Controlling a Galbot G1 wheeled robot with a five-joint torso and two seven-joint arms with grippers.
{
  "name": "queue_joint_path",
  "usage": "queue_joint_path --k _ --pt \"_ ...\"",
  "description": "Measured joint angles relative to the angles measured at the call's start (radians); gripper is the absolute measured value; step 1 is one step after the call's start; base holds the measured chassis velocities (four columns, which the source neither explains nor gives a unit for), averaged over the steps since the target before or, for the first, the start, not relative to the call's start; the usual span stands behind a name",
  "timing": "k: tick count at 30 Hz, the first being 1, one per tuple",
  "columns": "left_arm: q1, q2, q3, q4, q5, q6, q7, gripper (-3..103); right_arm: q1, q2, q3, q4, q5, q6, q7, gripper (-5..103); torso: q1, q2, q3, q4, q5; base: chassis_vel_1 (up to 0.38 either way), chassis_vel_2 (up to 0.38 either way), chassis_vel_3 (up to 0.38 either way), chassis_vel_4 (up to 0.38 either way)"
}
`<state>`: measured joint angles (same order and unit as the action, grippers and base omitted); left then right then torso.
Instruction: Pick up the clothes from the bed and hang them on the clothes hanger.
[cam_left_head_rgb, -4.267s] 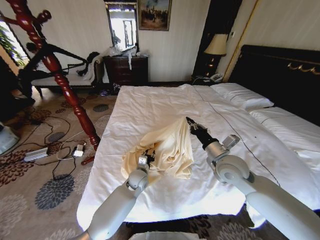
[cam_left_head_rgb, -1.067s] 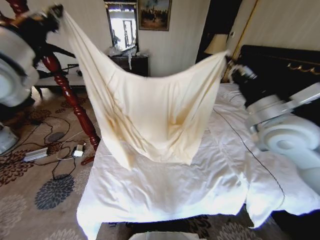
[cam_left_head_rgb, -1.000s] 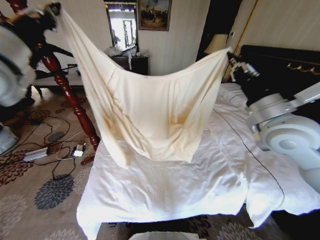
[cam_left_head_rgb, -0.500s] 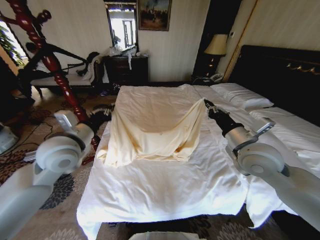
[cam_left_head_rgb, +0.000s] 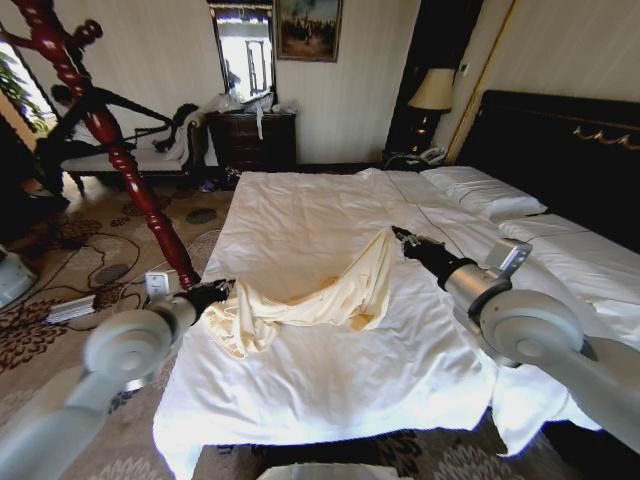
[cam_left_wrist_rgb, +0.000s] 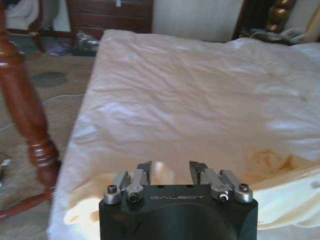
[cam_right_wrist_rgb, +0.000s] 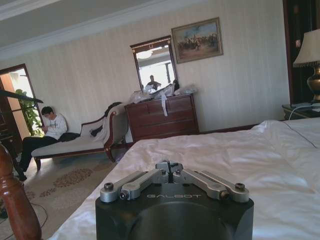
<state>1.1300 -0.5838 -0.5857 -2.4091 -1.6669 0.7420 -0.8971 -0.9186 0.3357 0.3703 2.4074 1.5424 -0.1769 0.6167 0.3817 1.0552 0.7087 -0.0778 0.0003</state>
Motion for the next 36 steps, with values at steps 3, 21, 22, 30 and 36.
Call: queue_joint_path --k 3,21,22,30,36 --pt "0.007 0.014 -0.040 0.006 0.033 -0.001 0.023 53 0.011 -0.007 0.010 0.000 0.006 0.004 -0.001 0 0.000 0.000 0.000 0.0003 -0.0003 0.000 0.000 0.000 0.000" --pt "-0.463 0.321 -0.153 0.614 0.338 -0.247 0.524 100 0.027 0.016 0.000 -0.032 -0.114 0.092 -0.128 0 0.000 0.000 0.000 -0.0005 0.0000 0.000 0.000 0.000 0.000" --pt "-0.492 0.330 -0.134 0.679 0.338 -0.243 0.569 100 0.022 0.026 0.009 -0.032 -0.125 0.094 -0.131 0 0.000 0.000 0.000 -0.0003 -0.0002 0.000 0.000 0.000 0.000" --pt "-0.722 0.246 0.097 0.902 0.375 -0.258 0.641 100 -0.010 0.067 0.043 -0.031 -0.161 0.114 -0.135 0 0.000 0.000 0.000 -0.0008 -0.0007 0.000 0.000 0.000 0.000" --pt "-0.907 0.110 0.256 0.964 0.388 -0.290 0.578 100 -0.012 0.081 0.035 -0.043 -0.170 0.118 -0.134 0 0.000 0.000 0.000 -0.0002 -0.0006 0.000 0.000 0.000 0.000"
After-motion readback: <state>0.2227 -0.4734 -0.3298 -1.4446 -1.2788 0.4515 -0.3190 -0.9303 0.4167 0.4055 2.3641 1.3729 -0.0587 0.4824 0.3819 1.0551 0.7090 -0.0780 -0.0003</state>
